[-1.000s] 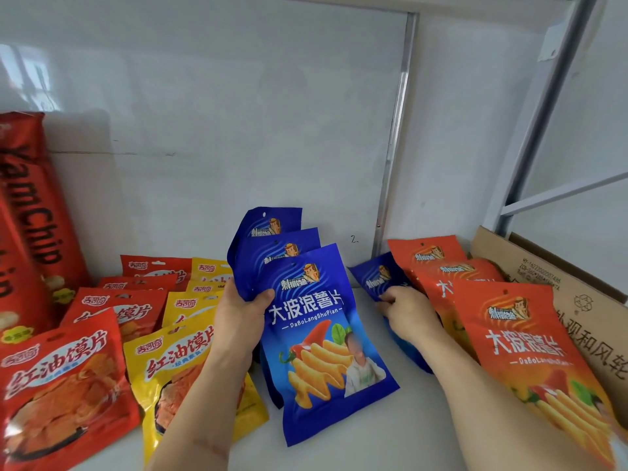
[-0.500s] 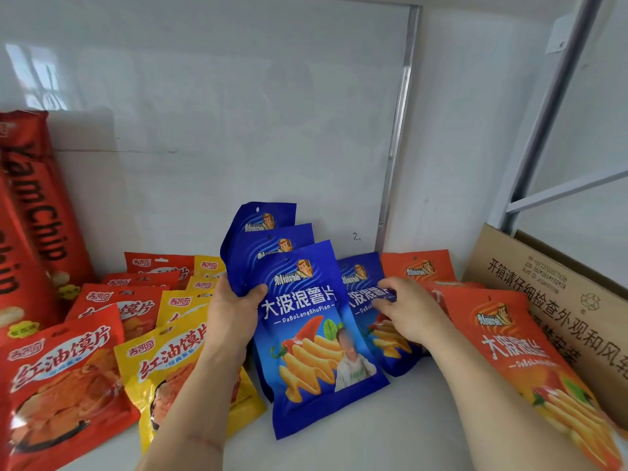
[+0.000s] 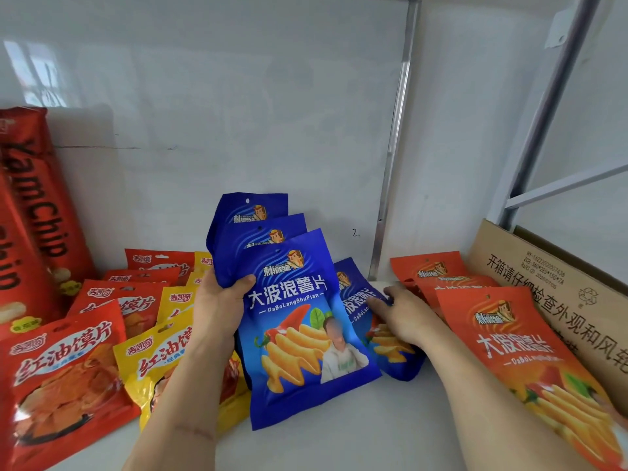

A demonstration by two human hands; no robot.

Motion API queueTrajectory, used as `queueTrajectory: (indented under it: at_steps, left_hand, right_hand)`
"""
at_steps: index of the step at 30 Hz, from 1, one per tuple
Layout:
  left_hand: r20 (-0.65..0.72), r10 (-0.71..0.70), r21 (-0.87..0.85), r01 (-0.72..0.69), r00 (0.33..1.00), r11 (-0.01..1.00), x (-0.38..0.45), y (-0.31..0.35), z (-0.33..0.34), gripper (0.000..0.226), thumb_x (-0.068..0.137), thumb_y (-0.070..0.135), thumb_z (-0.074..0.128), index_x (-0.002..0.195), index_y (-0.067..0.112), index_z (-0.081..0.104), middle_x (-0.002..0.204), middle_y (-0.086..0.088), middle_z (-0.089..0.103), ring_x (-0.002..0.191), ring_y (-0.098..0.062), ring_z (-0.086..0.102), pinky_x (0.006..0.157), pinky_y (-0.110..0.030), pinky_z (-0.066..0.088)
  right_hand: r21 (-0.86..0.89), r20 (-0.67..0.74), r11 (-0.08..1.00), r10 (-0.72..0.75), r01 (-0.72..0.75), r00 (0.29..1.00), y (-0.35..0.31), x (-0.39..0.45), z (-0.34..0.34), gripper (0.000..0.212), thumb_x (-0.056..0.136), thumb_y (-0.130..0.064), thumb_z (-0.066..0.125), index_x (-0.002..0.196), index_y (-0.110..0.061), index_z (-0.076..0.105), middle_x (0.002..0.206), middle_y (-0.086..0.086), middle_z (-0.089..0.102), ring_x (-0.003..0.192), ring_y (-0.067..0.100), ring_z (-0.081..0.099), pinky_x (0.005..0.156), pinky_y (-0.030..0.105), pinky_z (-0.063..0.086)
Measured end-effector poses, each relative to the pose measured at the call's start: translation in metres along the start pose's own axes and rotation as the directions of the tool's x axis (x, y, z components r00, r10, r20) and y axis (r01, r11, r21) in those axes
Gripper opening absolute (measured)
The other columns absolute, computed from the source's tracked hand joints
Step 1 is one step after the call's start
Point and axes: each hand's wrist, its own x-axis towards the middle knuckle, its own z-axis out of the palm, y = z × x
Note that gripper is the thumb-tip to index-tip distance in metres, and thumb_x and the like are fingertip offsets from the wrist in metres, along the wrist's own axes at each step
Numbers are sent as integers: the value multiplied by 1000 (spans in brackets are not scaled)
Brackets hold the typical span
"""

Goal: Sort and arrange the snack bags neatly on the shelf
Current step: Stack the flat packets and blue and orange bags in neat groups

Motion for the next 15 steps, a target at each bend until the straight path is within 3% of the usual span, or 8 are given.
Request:
queueTrajectory:
  at_steps: [4, 8, 12, 15]
  left_hand:
    - [19, 8, 20, -8, 1000, 1000, -1, -1, 3, 35, 90, 25, 73, 120, 22, 56, 105, 1, 73, 88, -20, 74, 62, -32, 58]
    - [9, 32, 56, -33, 999, 998, -2, -1, 4, 37, 91, 27, 72, 123, 22, 54, 106, 2, 71, 87, -17, 72, 57, -28, 55]
    - [7, 50, 74, -50, 999, 996, -1, -2, 4, 39, 92, 27, 70, 126, 21, 52, 107, 1, 70, 86, -14, 70, 57, -27, 54]
    - [-9, 59, 77, -59, 998, 995, -2, -2, 5, 40, 92, 28, 70, 127, 21, 51, 107, 3, 69, 85, -12, 70, 54, -24, 53]
  right_hand:
    - [48, 76, 999, 12, -16, 997, 0, 2, 3, 49, 94, -54, 54, 128, -19, 52, 124, 2, 65, 103, 20, 63, 89, 34, 51]
    - [151, 37, 989, 4, -9, 999, -3, 2, 1, 33, 89, -41, 69, 107, -24, 47, 106, -6, 62, 87, 12, 60, 76, 30, 49]
    - [326, -51, 946, 19, -2, 999, -1, 7, -1, 27, 85, -31, 75, 103, -23, 56, 100, -2, 70, 87, 17, 68, 84, 43, 57]
    - [459, -114, 887, -6, 58, 993, -2, 5, -10, 16, 85, -22, 75, 94, -23, 62, 94, -3, 72, 83, 15, 70, 81, 40, 58]
